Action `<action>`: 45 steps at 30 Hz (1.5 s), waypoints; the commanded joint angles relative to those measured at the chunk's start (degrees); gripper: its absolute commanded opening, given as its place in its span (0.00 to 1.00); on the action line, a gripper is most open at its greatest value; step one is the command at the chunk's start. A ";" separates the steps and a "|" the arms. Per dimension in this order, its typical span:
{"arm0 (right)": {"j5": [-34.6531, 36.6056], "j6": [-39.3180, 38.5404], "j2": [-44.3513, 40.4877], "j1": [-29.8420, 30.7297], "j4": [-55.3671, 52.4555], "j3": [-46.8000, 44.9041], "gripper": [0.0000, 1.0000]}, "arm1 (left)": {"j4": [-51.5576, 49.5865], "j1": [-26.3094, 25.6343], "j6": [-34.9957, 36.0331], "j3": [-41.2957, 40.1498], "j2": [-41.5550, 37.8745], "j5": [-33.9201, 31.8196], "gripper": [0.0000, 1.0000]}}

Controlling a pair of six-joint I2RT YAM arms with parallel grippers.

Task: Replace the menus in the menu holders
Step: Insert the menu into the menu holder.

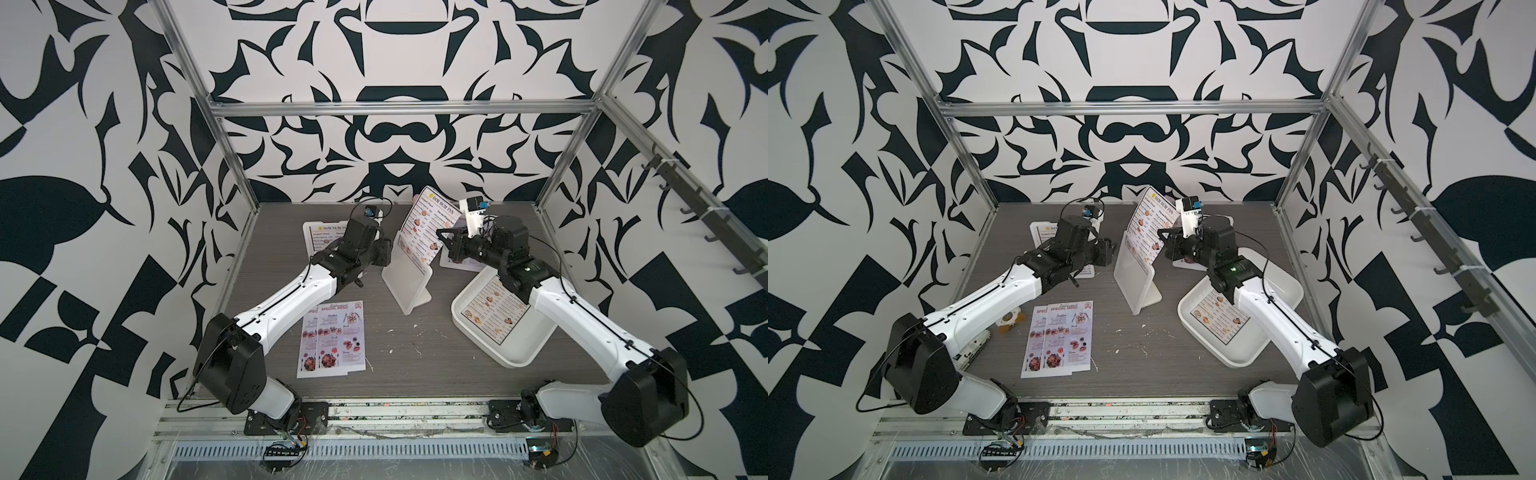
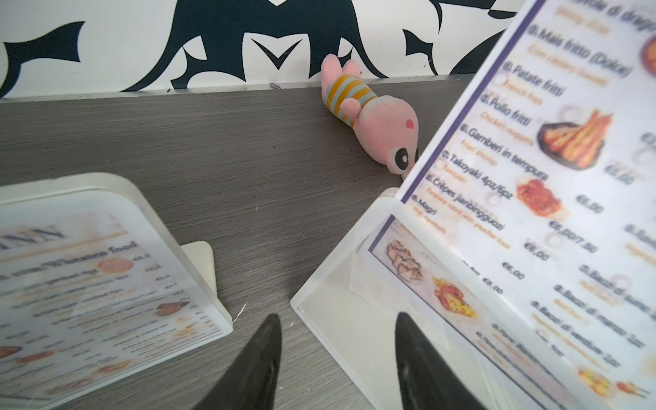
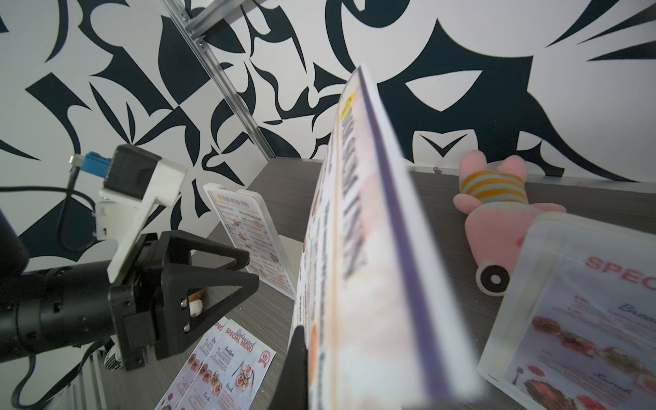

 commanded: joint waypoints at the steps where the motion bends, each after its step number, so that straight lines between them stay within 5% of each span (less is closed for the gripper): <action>1: -2.48 -0.79 -2.03 0.25 3.02 -0.77 0.00 | -1.40 -0.07 0.59 1.90 0.54 -0.76 0.54; 19: 0.37 -3.85 -4.82 6.17 -6.04 -2.25 0.06 | -2.28 -0.05 2.26 6.08 0.71 -1.82 0.55; 32: 5.36 -6.30 -4.55 6.24 -7.62 0.91 0.29 | -1.88 -0.05 2.52 7.16 1.39 -0.70 0.55; 36: 5.12 -6.38 -3.18 6.24 -7.31 2.36 0.28 | -2.06 -0.05 2.52 8.97 2.33 0.22 0.56; 45: 3.78 -3.32 -1.89 6.32 -8.24 1.55 0.09 | -4.37 -0.49 0.79 19.90 8.46 2.03 0.80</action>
